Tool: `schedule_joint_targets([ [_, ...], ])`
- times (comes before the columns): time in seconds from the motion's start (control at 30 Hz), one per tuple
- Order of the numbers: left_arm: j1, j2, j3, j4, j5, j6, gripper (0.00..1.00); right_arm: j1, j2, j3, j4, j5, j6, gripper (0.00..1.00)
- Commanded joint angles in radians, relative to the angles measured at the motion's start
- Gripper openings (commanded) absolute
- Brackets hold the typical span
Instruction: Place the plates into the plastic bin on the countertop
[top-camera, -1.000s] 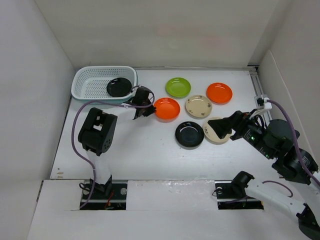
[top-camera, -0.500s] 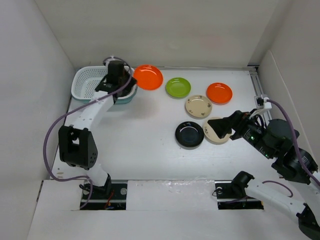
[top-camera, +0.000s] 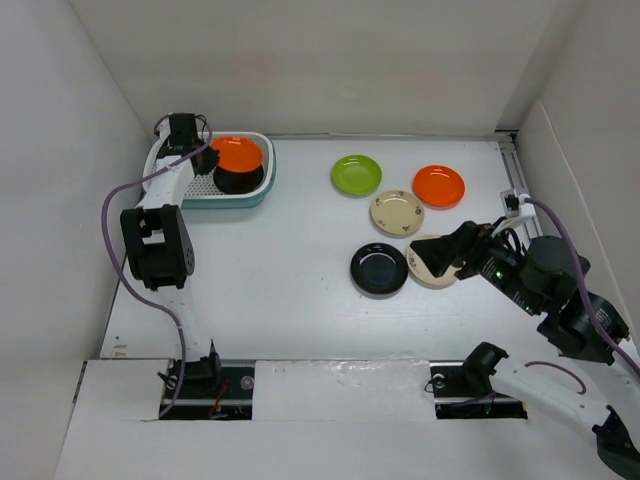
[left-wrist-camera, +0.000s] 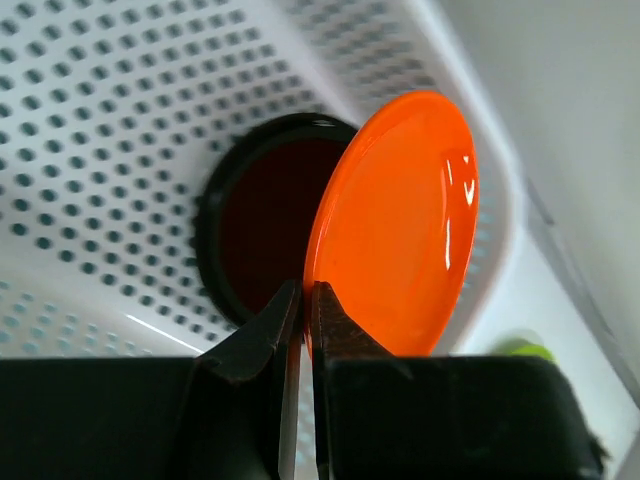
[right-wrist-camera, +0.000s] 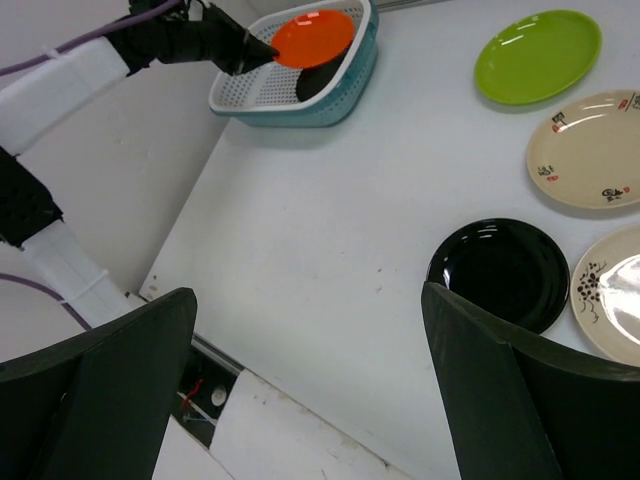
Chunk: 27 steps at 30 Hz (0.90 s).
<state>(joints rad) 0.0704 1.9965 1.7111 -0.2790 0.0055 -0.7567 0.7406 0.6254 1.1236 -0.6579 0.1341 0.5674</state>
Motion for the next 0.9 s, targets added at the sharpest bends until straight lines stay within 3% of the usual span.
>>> schedule_joint_targets([
  [0.0, 0.028, 0.001, 0.056, -0.031, 0.028, 0.014, 0.00, -0.001, -0.015, -0.005, 0.046, 0.009, -0.017, 1.00],
  [0.33, 0.028, 0.058, 0.010, -0.006, 0.016, 0.033, 0.00, -0.001, -0.015, -0.005, 0.046, 0.007, -0.017, 1.00],
  [0.37, 0.028, 0.068, 0.010, 0.003, 0.025, 0.033, 0.04, -0.001, -0.015, -0.005, 0.046, 0.007, -0.017, 1.00],
  [0.4, 0.028, 0.068, 0.010, 0.014, 0.040, 0.024, 0.19, -0.001, -0.015, -0.005, 0.046, 0.007, -0.017, 1.00],
  [0.5, 0.028, 0.068, 0.001, 0.014, 0.040, 0.014, 0.37, -0.001, -0.015, -0.005, 0.046, 0.007, -0.017, 1.00],
  [0.53, 0.028, 0.058, 0.001, 0.002, 0.031, 0.014, 0.50, -0.001, -0.015, -0.005, 0.046, 0.007, -0.017, 1.00],
  [0.63, 0.028, 0.012, 0.001, -0.009, 0.019, 0.014, 0.65, -0.001, -0.015, 0.004, 0.037, 0.007, -0.017, 1.00],
  [0.67, 0.028, -0.007, 0.001, -0.009, 0.019, 0.014, 0.75, -0.001, -0.015, 0.004, 0.037, 0.007, -0.017, 1.00],
  [0.73, 0.017, -0.070, 0.014, -0.023, -0.027, 0.023, 0.81, -0.001, -0.015, 0.004, 0.037, 0.007, -0.017, 1.00],
  [0.8, 0.002, -0.131, 0.015, -0.023, -0.051, 0.063, 1.00, -0.001, -0.015, 0.004, 0.037, 0.007, -0.017, 1.00],
  [0.87, -0.012, -0.163, 0.039, -0.046, -0.042, 0.083, 1.00, -0.001, -0.015, 0.004, 0.037, -0.002, -0.017, 1.00],
])
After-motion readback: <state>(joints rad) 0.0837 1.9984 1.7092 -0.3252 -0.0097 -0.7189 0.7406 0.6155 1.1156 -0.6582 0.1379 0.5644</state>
